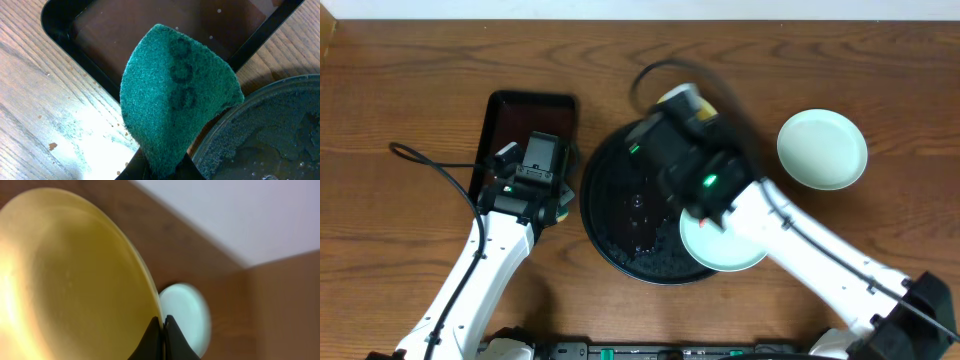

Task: Clean dirty plates on tray and stack at the side
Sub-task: 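Lift the yellow plate with the right gripper and stack it on the green plate, then move the right gripper to the rim of the remaining green plate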

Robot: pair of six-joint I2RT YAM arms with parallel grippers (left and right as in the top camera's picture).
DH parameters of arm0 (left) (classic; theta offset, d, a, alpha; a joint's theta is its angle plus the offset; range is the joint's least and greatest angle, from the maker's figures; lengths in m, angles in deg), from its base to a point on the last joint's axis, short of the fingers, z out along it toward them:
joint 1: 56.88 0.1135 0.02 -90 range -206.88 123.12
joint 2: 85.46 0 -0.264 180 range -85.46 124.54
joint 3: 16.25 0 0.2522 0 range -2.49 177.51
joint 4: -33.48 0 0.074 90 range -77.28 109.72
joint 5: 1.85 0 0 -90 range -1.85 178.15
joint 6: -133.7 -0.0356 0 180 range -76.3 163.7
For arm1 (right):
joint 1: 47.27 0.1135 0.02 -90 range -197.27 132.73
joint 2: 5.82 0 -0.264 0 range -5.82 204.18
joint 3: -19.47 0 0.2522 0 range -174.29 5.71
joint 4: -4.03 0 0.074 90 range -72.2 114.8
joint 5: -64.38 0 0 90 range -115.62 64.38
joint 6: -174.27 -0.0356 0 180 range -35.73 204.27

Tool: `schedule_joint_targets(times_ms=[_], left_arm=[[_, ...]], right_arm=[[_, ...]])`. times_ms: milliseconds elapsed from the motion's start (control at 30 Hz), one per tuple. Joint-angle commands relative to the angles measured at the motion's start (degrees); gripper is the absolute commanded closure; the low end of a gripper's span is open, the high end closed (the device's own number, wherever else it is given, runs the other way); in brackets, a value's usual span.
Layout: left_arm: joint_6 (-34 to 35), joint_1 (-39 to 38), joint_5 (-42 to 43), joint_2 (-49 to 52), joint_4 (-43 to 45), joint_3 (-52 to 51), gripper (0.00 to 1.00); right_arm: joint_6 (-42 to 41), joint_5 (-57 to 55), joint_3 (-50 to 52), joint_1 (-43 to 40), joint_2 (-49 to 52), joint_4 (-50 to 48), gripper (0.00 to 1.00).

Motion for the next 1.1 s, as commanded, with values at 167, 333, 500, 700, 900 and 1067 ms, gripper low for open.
schedule_joint_targets(times_ms=[167, 333, 500, 700, 900, 1067], left_arm=[[-0.7, 0.3, -0.3, 0.0, 0.2, -0.7, 0.92], [-0.7, 0.3, -0.3, 0.0, 0.2, -0.7, 0.92], [-0.7, 0.3, -0.3, 0.0, 0.3, -0.7, 0.92], [-0.7, 0.3, -0.3, 0.0, 0.4, -0.7, 0.92], [-0.7, 0.3, -0.3, 0.0, 0.5, -0.7, 0.92], [-0.7, 0.3, -0.3, 0.0, 0.4, -0.7, 0.92]], right_arm=[[-16.5, 42.5, -0.7, -28.3, -1.3, 1.6, 0.98], [-20.3, 45.6, 1.5, -43.7, -1.3, 3.7, 0.99], [-27.1, 45.6, 10.1, -54.6, -1.3, -0.8, 0.98], [-28.9, 46.0, 20.0, -60.0, -1.3, -10.6, 0.98], [-27.6, 48.1, 21.7, -60.4, -1.3, -14.3, 0.51], [-22.4, 60.8, 20.3, -60.4, -1.4, -13.9, 0.07]])
